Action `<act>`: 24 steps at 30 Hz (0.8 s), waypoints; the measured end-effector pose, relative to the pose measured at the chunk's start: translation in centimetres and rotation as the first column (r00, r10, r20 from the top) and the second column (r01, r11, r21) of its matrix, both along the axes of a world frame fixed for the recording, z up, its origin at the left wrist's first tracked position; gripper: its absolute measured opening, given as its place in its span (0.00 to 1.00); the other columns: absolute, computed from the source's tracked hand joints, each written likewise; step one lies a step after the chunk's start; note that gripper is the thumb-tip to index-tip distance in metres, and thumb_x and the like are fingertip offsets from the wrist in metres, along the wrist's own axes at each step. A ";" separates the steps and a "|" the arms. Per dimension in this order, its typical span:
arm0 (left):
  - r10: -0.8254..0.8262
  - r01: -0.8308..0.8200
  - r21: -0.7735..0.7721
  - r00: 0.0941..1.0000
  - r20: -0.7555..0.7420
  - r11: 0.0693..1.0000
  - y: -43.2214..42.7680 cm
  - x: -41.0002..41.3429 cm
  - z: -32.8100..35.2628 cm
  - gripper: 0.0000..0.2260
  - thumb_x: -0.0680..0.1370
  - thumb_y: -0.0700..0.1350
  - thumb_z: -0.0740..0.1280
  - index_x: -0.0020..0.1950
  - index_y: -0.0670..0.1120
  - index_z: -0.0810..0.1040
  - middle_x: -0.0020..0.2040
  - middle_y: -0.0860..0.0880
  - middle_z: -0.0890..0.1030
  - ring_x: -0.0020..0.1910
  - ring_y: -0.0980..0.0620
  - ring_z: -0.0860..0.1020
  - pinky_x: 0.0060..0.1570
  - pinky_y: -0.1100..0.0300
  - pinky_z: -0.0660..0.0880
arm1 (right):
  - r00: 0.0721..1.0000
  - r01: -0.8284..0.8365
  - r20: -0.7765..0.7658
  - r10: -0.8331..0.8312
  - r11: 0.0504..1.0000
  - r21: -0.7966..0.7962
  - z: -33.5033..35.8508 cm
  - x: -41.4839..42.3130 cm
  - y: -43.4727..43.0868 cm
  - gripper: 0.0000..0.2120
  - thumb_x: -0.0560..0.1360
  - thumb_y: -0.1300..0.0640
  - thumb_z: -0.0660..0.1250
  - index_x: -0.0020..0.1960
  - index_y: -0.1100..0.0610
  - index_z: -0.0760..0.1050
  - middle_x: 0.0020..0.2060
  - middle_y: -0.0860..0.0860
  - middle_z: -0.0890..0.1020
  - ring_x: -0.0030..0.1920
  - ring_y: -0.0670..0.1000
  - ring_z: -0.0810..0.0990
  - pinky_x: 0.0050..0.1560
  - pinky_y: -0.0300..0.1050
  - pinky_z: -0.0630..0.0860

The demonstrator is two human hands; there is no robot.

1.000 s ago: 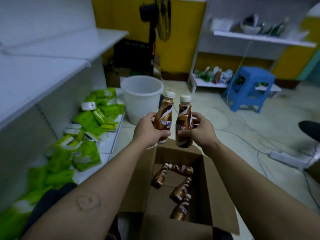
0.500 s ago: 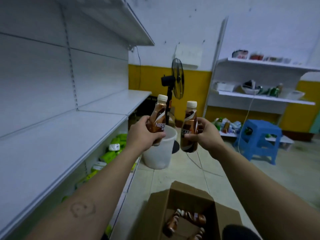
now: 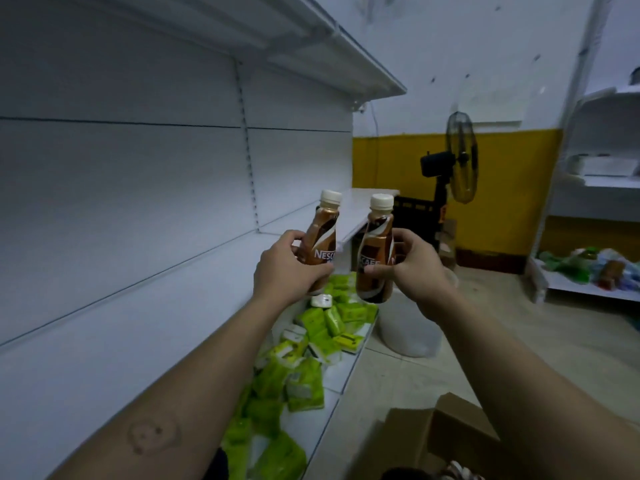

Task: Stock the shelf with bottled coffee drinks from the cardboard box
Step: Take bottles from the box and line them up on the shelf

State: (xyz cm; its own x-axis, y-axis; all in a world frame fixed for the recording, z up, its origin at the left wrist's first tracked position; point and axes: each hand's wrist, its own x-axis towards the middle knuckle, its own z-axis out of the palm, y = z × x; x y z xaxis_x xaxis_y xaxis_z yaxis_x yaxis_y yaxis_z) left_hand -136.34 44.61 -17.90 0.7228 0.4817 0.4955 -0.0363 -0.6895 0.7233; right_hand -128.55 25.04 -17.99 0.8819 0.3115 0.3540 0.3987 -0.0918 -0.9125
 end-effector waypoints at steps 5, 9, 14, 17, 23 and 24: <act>0.145 -0.145 -0.024 0.989 0.004 0.989 3.6 -2.2 1.4 0.25 0.57 0.57 0.78 0.49 0.59 0.72 0.40 0.63 0.77 0.40 0.62 0.78 0.40 0.59 0.75 | 0.985 -0.175 0.005 0.175 0.985 0.005 0.3 1.3 5.9 0.32 0.60 0.67 0.80 0.60 0.53 0.75 0.48 0.48 0.84 0.46 0.47 0.84 0.50 0.48 0.81; 0.290 -0.291 -0.016 0.956 -0.037 0.957 7.3 -6.0 2.0 0.26 0.58 0.58 0.78 0.51 0.57 0.71 0.42 0.60 0.78 0.40 0.61 0.78 0.39 0.61 0.74 | 0.947 -0.320 0.014 0.320 0.947 0.006 0.8 0.1 11.7 0.32 0.59 0.64 0.81 0.59 0.50 0.75 0.48 0.48 0.84 0.47 0.49 0.84 0.50 0.51 0.80; 0.455 -0.457 -0.004 0.887 -0.072 0.890 12.0 -12.9 2.2 0.28 0.58 0.58 0.79 0.52 0.58 0.69 0.43 0.60 0.76 0.40 0.63 0.76 0.36 0.64 0.71 | 0.874 -0.486 -0.004 0.486 0.874 -0.017 1.0 -4.1 18.9 0.32 0.60 0.61 0.81 0.60 0.45 0.73 0.49 0.45 0.83 0.50 0.49 0.82 0.54 0.53 0.79; 0.547 -0.549 0.003 0.832 -0.095 0.836 14.6 -17.6 2.0 0.29 0.58 0.59 0.79 0.53 0.55 0.69 0.44 0.60 0.76 0.41 0.62 0.76 0.38 0.61 0.74 | 0.813 -0.582 -0.027 0.581 0.813 -0.004 0.8 -7.4 23.0 0.31 0.62 0.63 0.80 0.59 0.45 0.73 0.49 0.45 0.83 0.50 0.49 0.82 0.55 0.55 0.79; 0.669 -0.670 0.054 0.726 -0.155 0.740 18.4 -26.6 0.5 0.26 0.57 0.60 0.78 0.48 0.55 0.70 0.43 0.58 0.78 0.40 0.59 0.77 0.40 0.57 0.76 | 0.724 -0.689 -0.082 0.685 0.723 -0.047 -0.4 -14.8 30.9 0.31 0.60 0.66 0.79 0.58 0.46 0.74 0.48 0.47 0.83 0.49 0.51 0.82 0.51 0.51 0.80; 0.687 -0.688 0.062 0.708 -0.164 0.723 18.8 -27.8 0.1 0.26 0.56 0.60 0.77 0.47 0.56 0.70 0.43 0.58 0.79 0.40 0.58 0.78 0.41 0.56 0.77 | 0.710 -0.704 -0.092 0.699 0.707 -0.059 -0.6 -15.8 32.1 0.31 0.59 0.67 0.79 0.57 0.47 0.75 0.47 0.47 0.83 0.48 0.50 0.82 0.50 0.50 0.80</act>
State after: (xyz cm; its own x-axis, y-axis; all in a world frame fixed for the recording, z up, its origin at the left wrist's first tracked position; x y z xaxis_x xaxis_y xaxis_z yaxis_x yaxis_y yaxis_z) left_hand -164.15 63.42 -17.77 0.2598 0.8794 0.3990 0.5652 -0.4735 0.6756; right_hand -144.40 57.16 -18.61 0.4148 0.8742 0.2523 0.3256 0.1163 -0.9383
